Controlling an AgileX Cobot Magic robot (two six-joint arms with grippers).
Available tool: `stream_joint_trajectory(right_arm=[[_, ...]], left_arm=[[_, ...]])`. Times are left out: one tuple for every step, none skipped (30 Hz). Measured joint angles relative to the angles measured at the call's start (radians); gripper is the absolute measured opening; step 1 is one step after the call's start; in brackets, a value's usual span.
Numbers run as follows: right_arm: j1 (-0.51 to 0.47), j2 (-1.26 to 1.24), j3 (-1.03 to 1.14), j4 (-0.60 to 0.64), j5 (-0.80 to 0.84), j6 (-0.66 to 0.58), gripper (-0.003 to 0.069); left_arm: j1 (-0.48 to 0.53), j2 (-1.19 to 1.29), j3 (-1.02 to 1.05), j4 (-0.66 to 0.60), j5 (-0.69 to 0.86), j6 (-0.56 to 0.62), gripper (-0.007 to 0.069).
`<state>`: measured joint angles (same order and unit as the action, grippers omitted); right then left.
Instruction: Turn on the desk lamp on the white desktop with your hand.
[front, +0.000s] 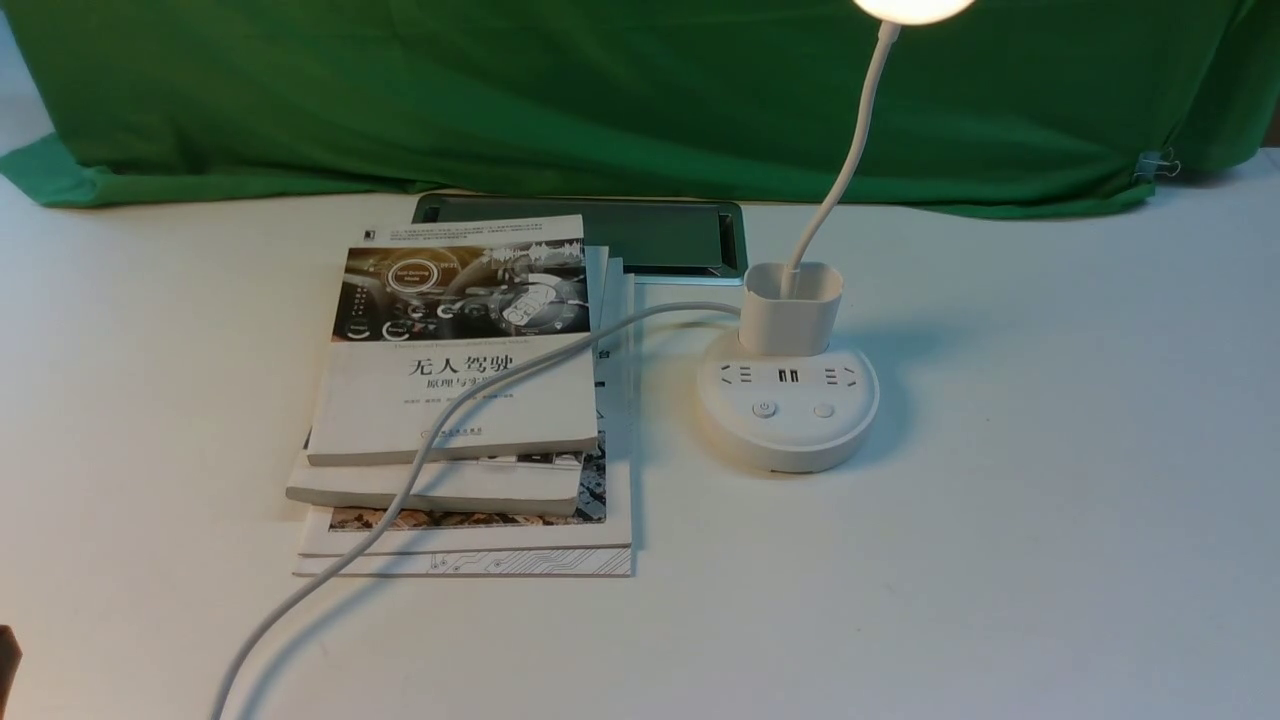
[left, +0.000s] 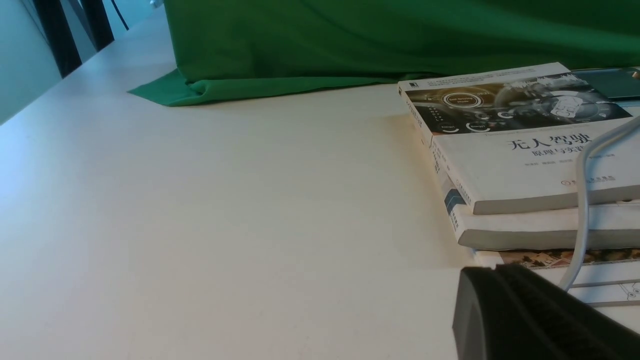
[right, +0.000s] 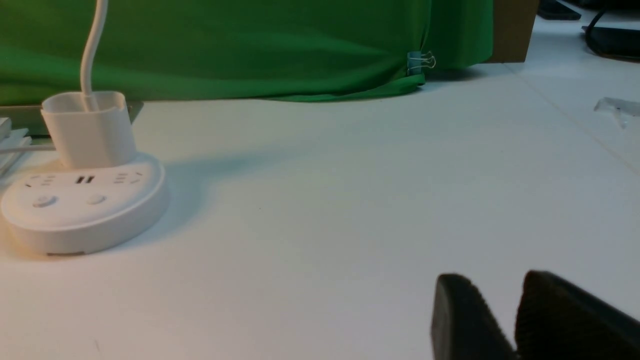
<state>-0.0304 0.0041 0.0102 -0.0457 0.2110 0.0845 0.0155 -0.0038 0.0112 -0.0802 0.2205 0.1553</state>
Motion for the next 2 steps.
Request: stream_joint_trajectory(right_arm=[[0.0, 0.0, 0.0, 0.0, 0.0, 0.0, 0.0238], [0.0, 0.0, 0.0, 0.0, 0.0, 0.0, 0.0238]], left_arm=[[0.0, 0.0, 0.0, 0.0, 0.0, 0.0, 0.0021], [0.0, 0.0, 0.0, 0.0, 0.0, 0.0, 0.0021]])
